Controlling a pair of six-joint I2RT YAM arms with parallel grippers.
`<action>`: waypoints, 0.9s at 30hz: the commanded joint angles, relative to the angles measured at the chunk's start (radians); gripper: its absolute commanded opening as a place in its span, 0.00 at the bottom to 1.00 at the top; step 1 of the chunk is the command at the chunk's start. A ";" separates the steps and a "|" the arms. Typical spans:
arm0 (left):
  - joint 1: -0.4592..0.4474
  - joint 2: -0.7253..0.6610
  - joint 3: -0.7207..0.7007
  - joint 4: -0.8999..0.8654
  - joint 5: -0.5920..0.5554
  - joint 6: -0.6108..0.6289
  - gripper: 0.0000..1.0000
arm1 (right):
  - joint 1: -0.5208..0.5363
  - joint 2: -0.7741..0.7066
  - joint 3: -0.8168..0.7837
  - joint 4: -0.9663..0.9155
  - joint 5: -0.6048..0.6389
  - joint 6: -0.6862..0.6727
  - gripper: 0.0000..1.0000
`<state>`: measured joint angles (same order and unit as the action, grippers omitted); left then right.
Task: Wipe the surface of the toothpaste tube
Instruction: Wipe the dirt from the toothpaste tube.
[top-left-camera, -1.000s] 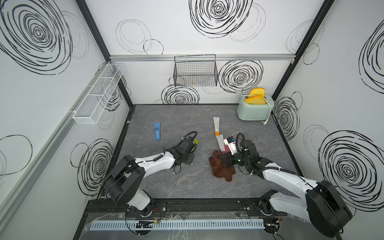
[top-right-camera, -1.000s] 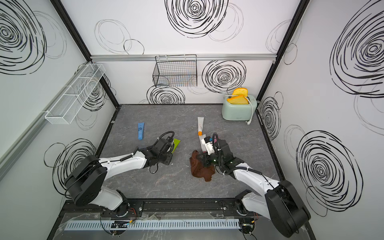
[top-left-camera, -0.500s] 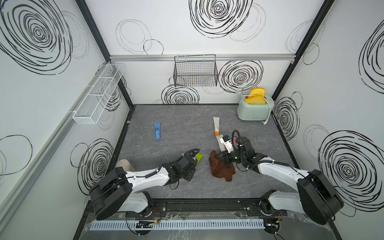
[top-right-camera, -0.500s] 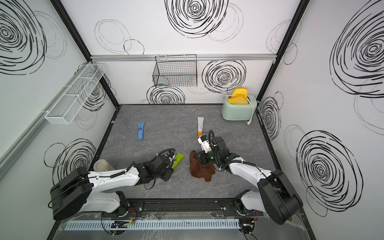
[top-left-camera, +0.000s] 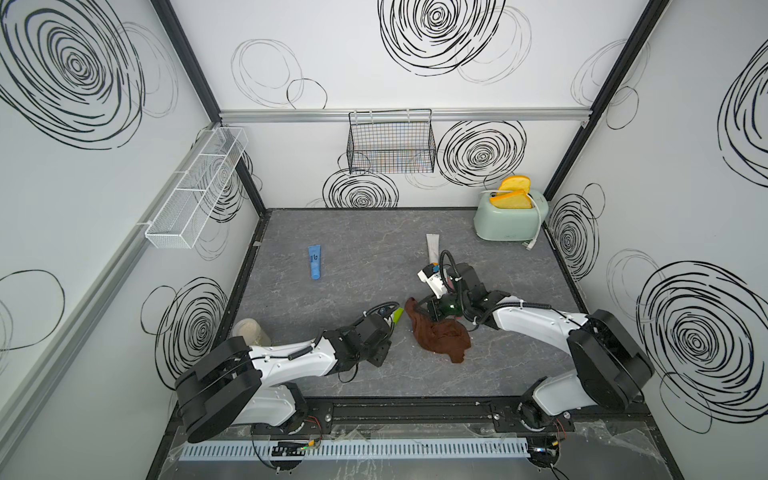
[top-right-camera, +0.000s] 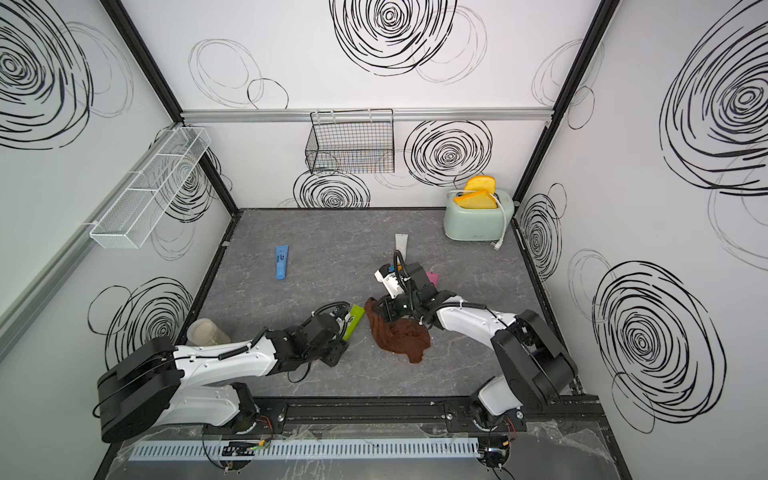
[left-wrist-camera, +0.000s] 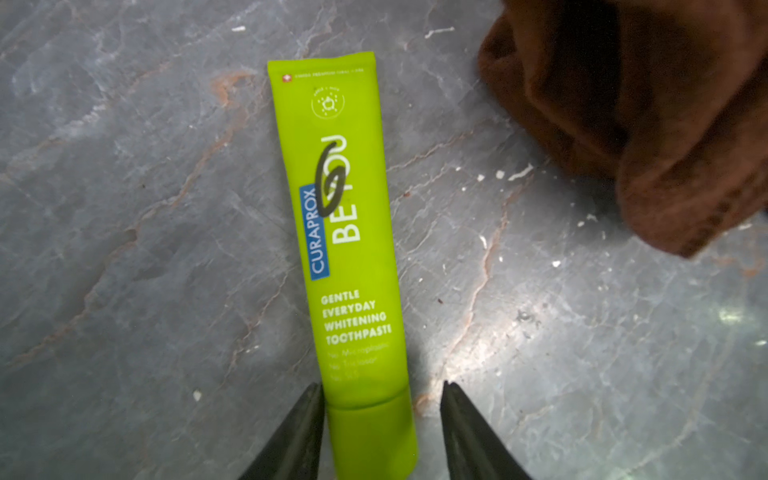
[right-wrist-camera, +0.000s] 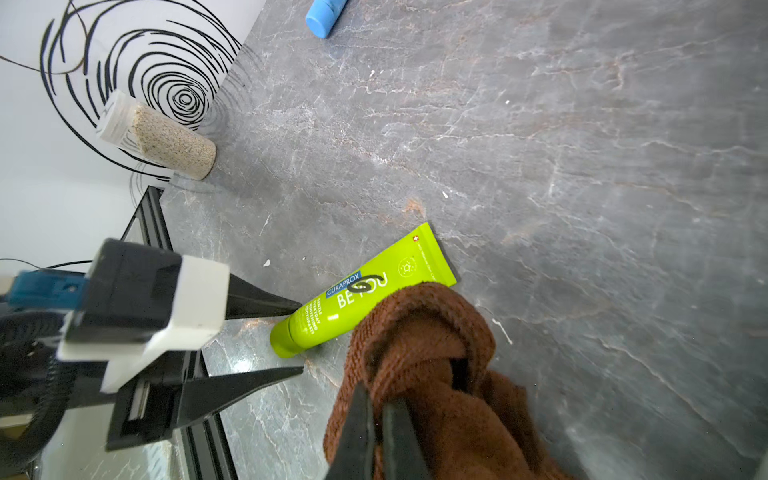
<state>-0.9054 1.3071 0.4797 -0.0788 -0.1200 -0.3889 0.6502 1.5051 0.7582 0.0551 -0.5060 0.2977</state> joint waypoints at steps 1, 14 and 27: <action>-0.010 0.000 0.001 0.027 -0.023 -0.004 0.41 | 0.018 0.038 0.039 -0.014 0.043 -0.044 0.00; -0.056 0.068 0.052 0.089 -0.009 0.114 0.24 | 0.049 0.138 0.050 -0.029 0.130 -0.085 0.00; -0.063 0.096 0.060 0.109 -0.038 0.124 0.07 | 0.106 0.198 0.052 -0.055 0.055 -0.056 0.00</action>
<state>-0.9623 1.3804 0.5163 -0.0181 -0.1345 -0.2806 0.7174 1.6993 0.8074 0.0364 -0.3828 0.2363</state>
